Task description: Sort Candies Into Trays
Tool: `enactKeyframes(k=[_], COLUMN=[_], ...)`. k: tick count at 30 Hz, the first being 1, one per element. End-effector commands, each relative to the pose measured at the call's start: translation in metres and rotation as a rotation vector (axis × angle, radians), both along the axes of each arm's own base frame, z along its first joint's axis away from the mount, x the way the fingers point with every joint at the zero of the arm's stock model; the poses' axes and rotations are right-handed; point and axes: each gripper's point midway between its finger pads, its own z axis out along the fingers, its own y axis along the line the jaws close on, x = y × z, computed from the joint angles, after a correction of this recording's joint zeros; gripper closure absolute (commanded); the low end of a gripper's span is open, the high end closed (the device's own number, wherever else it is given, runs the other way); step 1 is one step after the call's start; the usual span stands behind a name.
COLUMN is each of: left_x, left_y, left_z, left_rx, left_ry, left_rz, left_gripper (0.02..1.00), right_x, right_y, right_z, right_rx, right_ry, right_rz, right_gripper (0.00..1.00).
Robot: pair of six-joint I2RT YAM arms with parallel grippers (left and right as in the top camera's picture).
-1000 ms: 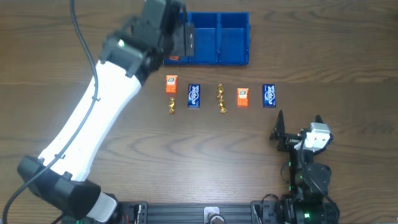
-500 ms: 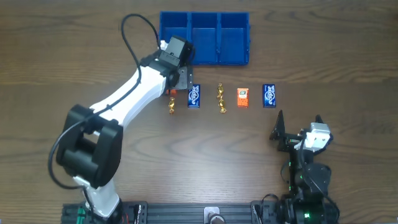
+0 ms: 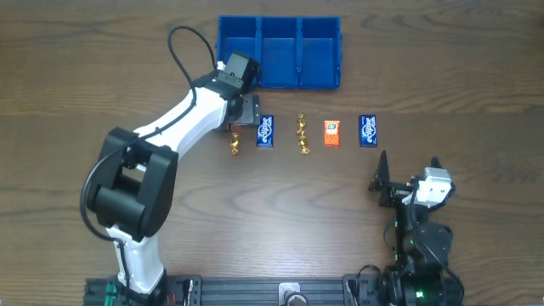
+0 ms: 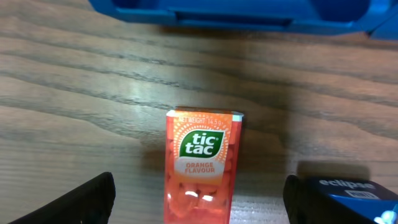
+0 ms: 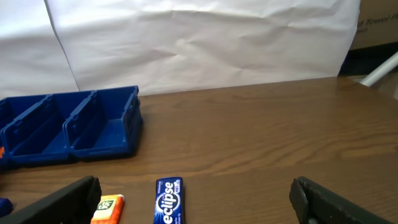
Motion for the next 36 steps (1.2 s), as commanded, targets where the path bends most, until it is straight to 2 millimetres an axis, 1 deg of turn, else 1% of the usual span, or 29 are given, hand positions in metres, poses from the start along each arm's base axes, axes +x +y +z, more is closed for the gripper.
enactKeyframes(k=[1,5,8,9,12,14,17,19,22,24,25,27,29,30,32,33,35,36], left_x=[0.002,0.003,0.003,0.003,0.003,0.003,0.003,0.003,0.006,0.010,0.014,0.020,0.030,0.035,0.049,0.059,0.073,0.080], left_y=[-0.001,-0.001,-0.001,-0.001,-0.001,-0.001,-0.001,-0.002,-0.005,-0.007,-0.007,-0.007,-0.006,-0.007,-0.010,-0.012,-0.015,-0.015], left_z=[-0.016,-0.015,-0.015,-0.015,-0.015,-0.015,-0.015,-0.015,-0.004,0.015,0.033,0.060,0.101,0.117,0.155,0.175,0.197,0.204], left_rx=[0.002,0.000,0.000,0.000,0.000,-0.001,-0.001,-0.002,-0.021,-0.035,-0.039,-0.037,-0.033,-0.031,-0.031,-0.038,-0.053,-0.058], left_ry=[0.022,0.019,0.019,0.019,0.019,0.019,0.019,0.019,0.000,-0.028,-0.065,-0.123,-0.215,-0.250,-0.324,-0.371,-0.425,-0.444], left_rz=[-0.004,-0.003,-0.003,-0.002,-0.002,-0.002,-0.002,-0.002,-0.005,-0.006,-0.004,0.001,0.003,0.001,-0.012,-0.023,-0.027,-0.023], left_gripper=[0.169,0.242,0.373,0.441,0.573,0.641,0.702,0.715,0.733,0.737,0.737,0.741,0.750,0.752,0.750,0.746,0.741,0.744], right_x=[-0.001,-0.001,-0.001,-0.001,-0.001,-0.001,-0.001,-0.001,-0.001,-0.001,-0.001,-0.001,-0.001,-0.001,-0.001,-0.001,-0.001,-0.001], right_y=[-0.003,-0.003,-0.003,-0.003,-0.003,-0.003,-0.003,-0.003,-0.003,-0.003,-0.003,-0.003,-0.003,-0.003,-0.003,-0.003,-0.003,-0.003], right_z=[0.000,0.000,0.000,0.000,0.000,0.000,0.000,0.000,0.000,0.000,0.000,0.000,0.000,0.000,0.000,0.000,0.000,0.000], right_rx=[-0.011,-0.011,-0.011,-0.011,-0.011,-0.011,-0.011,-0.011,-0.011,-0.011,-0.011,-0.011,-0.011,-0.011,-0.011,-0.011,-0.011,-0.011], right_ry=[-0.001,-0.001,-0.001,-0.001,-0.001,-0.001,-0.001,-0.001,-0.001,-0.001,-0.001,-0.001,-0.001,-0.001,-0.001,-0.001,-0.001,-0.001], right_rz=[-0.014,-0.014,-0.014,-0.014,-0.014,-0.014,-0.014,-0.014,-0.014,-0.014,-0.014,-0.014,-0.014,-0.014,-0.014,-0.014,-0.014,-0.014], right_gripper=[0.003,0.003,0.003,0.003,0.003,0.003,0.003,0.003,0.003,0.003,0.003,0.003,0.003,0.003,0.003,0.003,0.003,0.003])
